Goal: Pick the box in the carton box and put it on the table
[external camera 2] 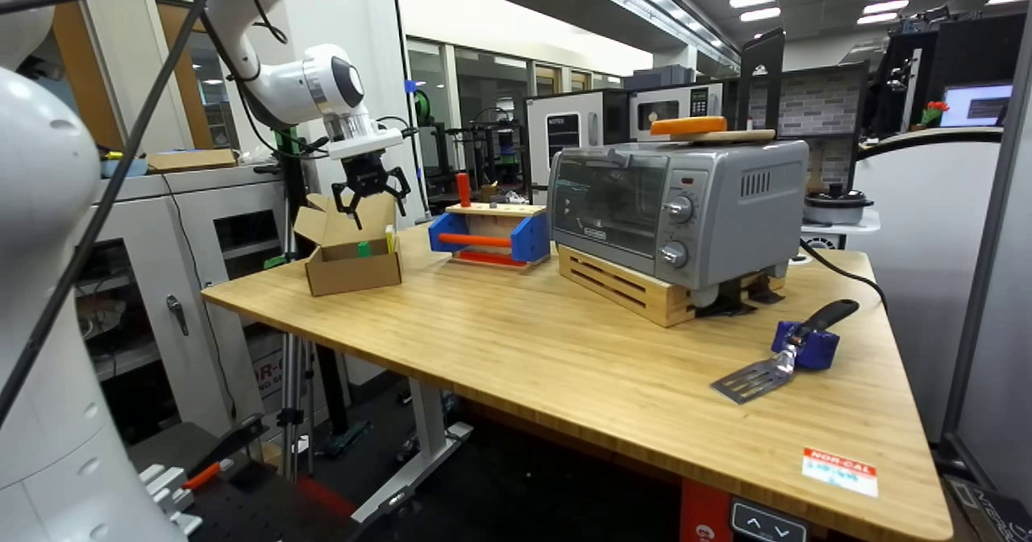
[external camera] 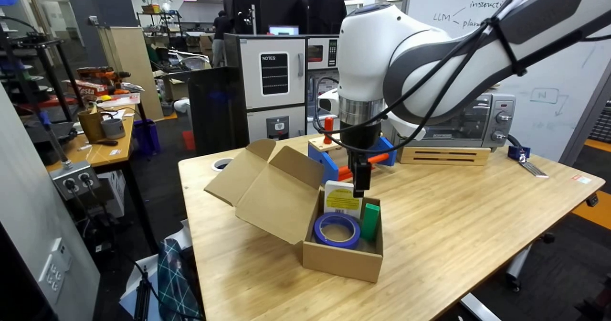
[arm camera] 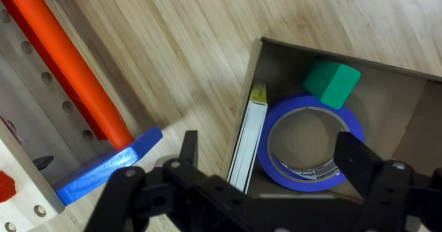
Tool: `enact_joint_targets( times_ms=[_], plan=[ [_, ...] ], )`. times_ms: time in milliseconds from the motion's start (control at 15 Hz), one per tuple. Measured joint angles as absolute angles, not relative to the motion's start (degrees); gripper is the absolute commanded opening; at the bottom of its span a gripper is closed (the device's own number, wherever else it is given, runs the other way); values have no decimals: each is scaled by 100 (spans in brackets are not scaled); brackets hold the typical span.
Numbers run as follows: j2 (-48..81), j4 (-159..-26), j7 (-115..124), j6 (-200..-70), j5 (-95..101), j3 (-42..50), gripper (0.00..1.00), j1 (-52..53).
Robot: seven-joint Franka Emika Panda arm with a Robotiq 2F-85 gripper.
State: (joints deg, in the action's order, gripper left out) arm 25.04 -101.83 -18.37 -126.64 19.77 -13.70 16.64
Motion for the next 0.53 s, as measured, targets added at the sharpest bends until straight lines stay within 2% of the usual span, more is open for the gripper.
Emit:
enact_joint_targets(
  times_ms=[533],
  plan=[
    [2826, -9918, -2074, -12717, 1974, -1332, 100, 1589]
  ],
)
